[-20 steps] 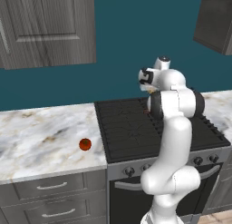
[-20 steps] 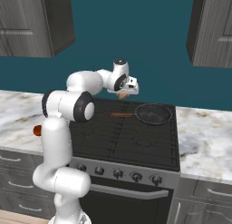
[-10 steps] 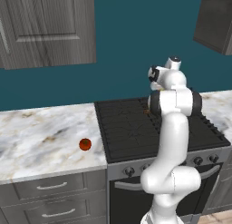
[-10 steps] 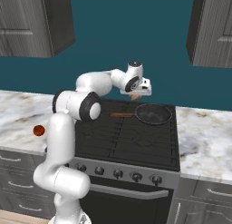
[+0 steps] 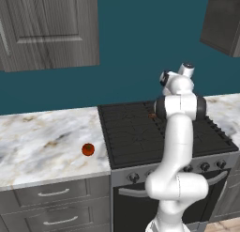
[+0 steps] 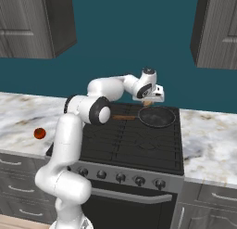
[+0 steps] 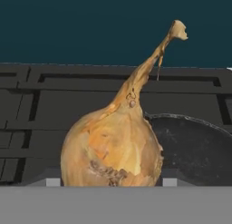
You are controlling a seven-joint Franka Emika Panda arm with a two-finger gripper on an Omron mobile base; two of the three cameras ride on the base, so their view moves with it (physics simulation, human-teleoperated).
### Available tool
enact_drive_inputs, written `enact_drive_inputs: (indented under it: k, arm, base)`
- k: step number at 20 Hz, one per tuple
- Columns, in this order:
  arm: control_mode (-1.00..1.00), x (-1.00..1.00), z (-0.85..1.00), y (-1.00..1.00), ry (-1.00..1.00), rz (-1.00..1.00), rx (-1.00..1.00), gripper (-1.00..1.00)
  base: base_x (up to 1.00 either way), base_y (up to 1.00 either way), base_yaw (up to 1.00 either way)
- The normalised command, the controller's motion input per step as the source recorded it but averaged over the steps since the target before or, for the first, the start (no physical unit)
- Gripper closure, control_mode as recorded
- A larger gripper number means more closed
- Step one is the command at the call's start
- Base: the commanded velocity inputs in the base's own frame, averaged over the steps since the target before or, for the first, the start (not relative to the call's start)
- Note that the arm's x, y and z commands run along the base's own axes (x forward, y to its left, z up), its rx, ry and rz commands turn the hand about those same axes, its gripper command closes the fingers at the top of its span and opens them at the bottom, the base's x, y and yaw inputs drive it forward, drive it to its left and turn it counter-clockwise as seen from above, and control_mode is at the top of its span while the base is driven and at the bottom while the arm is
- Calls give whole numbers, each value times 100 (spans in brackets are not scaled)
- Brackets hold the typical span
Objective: Place the pan on the rear right burner on the stove. Then place the tomato and the onion in the pan and turn on the rear right burner.
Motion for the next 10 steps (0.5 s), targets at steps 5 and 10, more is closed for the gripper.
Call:
enact_drive_inputs:
  k: [5, 10]
  arm:
    - [-100, 4, -12, -33, 1, 0, 0, 100]
    - [-100, -12, -23, -13, 16, 0, 0, 100]
  base:
    - [0, 0, 0]
    - [0, 0, 0]
